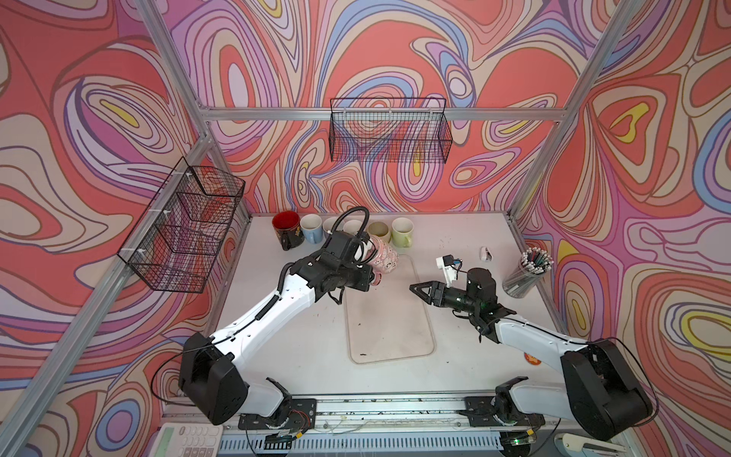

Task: Turn the mug right side up

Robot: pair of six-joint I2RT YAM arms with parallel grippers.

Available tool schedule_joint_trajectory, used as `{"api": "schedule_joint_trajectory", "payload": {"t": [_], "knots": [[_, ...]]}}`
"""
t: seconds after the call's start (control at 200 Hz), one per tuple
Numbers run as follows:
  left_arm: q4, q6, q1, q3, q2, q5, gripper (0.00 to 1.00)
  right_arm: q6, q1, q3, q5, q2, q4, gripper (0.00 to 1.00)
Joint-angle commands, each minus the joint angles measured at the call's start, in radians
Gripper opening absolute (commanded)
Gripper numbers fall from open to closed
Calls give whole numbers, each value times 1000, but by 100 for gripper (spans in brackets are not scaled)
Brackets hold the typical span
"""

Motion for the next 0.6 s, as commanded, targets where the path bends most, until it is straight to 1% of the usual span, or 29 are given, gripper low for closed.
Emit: {"api": "schedule_joint_trajectory", "payload": {"t": [0.0,0.125,0.155,0.265,0.356,0.481,0.591], "knots": [[209,-62,25,-12,-89,154,0,116,-4,-29,-92,20,311,64],[284,-131,64,-47,-132,266,0,208,-4,-43,-108,63,514,66],[340,-155,75,-57,-141,294,0,235,-4,-44,-112,77,570,66],[452,-235,104,-92,-170,375,0,345,-4,-37,-115,154,795,68],[525,-290,119,-113,-182,420,0,375,-3,-10,-96,198,824,70],[609,-347,131,-142,-193,450,0,447,0,16,-88,253,958,73],[719,-418,145,-181,-194,482,0,477,11,60,-82,292,966,73]]}}
